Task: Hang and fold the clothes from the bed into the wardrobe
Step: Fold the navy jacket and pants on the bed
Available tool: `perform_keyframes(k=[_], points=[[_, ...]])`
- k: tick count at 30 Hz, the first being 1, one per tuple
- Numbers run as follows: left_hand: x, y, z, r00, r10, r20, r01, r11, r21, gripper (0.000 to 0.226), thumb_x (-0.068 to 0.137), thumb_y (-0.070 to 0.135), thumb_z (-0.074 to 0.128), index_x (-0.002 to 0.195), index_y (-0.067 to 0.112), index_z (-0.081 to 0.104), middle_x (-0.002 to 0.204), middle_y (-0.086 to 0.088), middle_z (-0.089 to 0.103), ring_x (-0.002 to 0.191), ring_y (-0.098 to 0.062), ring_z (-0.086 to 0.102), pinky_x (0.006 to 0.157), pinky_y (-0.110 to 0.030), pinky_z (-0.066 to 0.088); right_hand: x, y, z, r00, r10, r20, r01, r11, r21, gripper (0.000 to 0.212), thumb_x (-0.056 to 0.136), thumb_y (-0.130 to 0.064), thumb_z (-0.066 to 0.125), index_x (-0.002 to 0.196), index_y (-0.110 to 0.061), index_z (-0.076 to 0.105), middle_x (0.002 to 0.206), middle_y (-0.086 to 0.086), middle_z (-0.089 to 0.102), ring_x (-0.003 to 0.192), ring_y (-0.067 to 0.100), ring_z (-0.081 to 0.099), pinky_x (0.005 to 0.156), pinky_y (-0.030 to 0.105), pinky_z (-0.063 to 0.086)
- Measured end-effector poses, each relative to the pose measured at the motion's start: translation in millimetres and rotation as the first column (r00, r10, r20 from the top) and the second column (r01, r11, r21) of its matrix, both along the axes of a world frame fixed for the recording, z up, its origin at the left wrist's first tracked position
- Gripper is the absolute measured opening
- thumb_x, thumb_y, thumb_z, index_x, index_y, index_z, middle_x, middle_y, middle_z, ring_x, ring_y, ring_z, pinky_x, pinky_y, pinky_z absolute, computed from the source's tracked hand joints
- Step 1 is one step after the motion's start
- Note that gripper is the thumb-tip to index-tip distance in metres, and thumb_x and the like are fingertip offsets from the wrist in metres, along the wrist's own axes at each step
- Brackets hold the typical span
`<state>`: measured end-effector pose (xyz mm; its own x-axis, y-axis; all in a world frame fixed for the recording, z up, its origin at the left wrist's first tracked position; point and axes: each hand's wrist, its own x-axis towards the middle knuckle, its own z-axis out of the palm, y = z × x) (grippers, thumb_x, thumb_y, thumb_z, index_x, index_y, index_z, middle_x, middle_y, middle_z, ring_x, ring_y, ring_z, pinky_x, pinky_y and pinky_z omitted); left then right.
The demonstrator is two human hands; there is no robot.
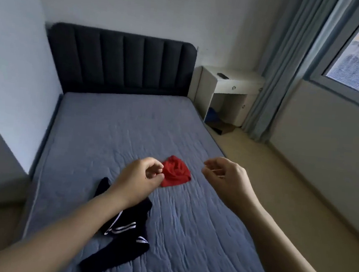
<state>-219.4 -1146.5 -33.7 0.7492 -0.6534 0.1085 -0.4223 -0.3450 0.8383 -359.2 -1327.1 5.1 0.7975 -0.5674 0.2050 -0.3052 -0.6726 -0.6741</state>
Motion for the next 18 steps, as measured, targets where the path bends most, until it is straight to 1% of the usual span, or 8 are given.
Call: perform_keyframes(k=[3, 5, 7, 8, 11, 14, 16, 18], points=[[-3.0, -11.9, -22.2, 0.992, 0.127, -0.023, -0.126, 0.992, 0.028, 0.015, 0.082, 0.015, 0.067, 0.085, 0.029, 0.062, 0.085, 0.010, 0.069, 0.077, -0.004, 0.065, 0.075, -0.022, 0.050, 24.1, -33.9, -19.0, 0.992, 0.118, -0.045, -0.117, 0.993, 0.027, 0.017, 0.087, -0.030, 0.067, 0.101, -0.022, 0.069, 0.081, -0.019, 0.064, 0.074, -0.011, 0.059, 0.060, 0.002, 0.043], [-7.8, -13.8, -33.6, 0.981, 0.189, -0.033, -0.187, 0.980, 0.071, 0.015, 0.083, 0.017, 0.067, 0.085, 0.031, 0.061, 0.083, 0.012, 0.069, 0.074, 0.002, 0.063, 0.072, -0.016, 0.048, 35.0, -47.6, -29.5, 0.983, 0.169, -0.074, -0.165, 0.985, 0.053, 0.017, 0.086, -0.031, 0.067, 0.101, -0.023, 0.069, 0.084, -0.017, 0.066, 0.077, -0.009, 0.060, 0.061, 0.003, 0.042], [-14.0, -15.0, -50.7, 0.959, 0.273, -0.080, -0.266, 0.960, 0.088, 0.015, 0.083, 0.016, 0.067, 0.087, 0.030, 0.062, 0.084, 0.013, 0.069, 0.076, 0.003, 0.064, 0.069, -0.009, 0.046, 47.6, -59.6, -42.5, 0.962, 0.246, -0.117, -0.237, 0.968, 0.088, 0.017, 0.086, -0.031, 0.067, 0.101, -0.024, 0.069, 0.086, -0.015, 0.067, 0.080, -0.005, 0.061, 0.066, 0.006, 0.043], [-17.4, -13.4, -57.7, 0.948, 0.300, -0.107, -0.291, 0.952, 0.092, 0.014, 0.083, 0.016, 0.068, 0.088, 0.028, 0.063, 0.086, 0.012, 0.069, 0.079, 0.001, 0.065, 0.072, -0.010, 0.047, 52.3, -62.2, -48.2, 0.954, 0.271, -0.132, -0.259, 0.961, 0.102, 0.017, 0.086, -0.031, 0.067, 0.102, -0.024, 0.069, 0.086, -0.015, 0.067, 0.080, -0.004, 0.062, 0.067, 0.008, 0.044], [-25.1, -0.6, -80.2, 0.905, 0.382, -0.185, -0.362, 0.922, 0.136, 0.017, 0.083, 0.016, 0.069, 0.091, 0.029, 0.062, 0.093, 0.008, 0.069, 0.087, -0.009, 0.066, 0.079, -0.024, 0.052, 65.3, -59.5, -69.9, 0.919, 0.355, -0.175, -0.331, 0.931, 0.152, 0.019, 0.087, -0.030, 0.066, 0.105, -0.022, 0.068, 0.087, -0.017, 0.066, 0.080, -0.005, 0.062, 0.068, 0.007, 0.044], [-25.7, 12.9, -97.4, 0.876, 0.434, -0.213, -0.404, 0.899, 0.169, 0.025, 0.083, 0.015, 0.069, 0.087, 0.037, 0.059, 0.093, 0.009, 0.068, 0.088, -0.009, 0.066, 0.079, -0.023, 0.051, 73.9, -48.5, -92.0, 0.895, 0.399, -0.201, -0.364, 0.912, 0.190, 0.019, 0.088, -0.029, 0.066, 0.104, -0.020, 0.069, 0.083, -0.019, 0.064, 0.078, -0.006, 0.061, 0.066, 0.004, 0.043], [-21.5, 20.8, -110.4, 0.864, 0.453, -0.220, -0.419, 0.889, 0.182, 0.024, 0.082, 0.016, 0.069, 0.087, 0.037, 0.060, 0.091, 0.011, 0.068, 0.087, -0.004, 0.066, 0.077, -0.017, 0.050, 80.2, -39.6, -107.3, 0.883, 0.410, -0.228, -0.367, 0.907, 0.207, 0.019, 0.088, -0.028, 0.066, 0.104, -0.018, 0.069, 0.085, -0.017, 0.065, 0.079, -0.004, 0.062, 0.068, 0.008, 0.044], [-18.2, 30.8, -126.0, 0.855, 0.470, -0.218, -0.429, 0.879, 0.210, 0.019, 0.082, 0.020, 0.068, 0.088, 0.036, 0.060, 0.087, 0.016, 0.068, 0.083, 0.007, 0.063, 0.068, -0.004, 0.043, 86.9, -28.9, -125.5, 0.857, 0.433, -0.279, -0.381, 0.898, 0.221, 0.019, 0.089, -0.029, 0.065, 0.105, -0.019, 0.068, 0.088, -0.015, 0.066, 0.081, -0.003, 0.061, 0.068, 0.010, 0.044]])
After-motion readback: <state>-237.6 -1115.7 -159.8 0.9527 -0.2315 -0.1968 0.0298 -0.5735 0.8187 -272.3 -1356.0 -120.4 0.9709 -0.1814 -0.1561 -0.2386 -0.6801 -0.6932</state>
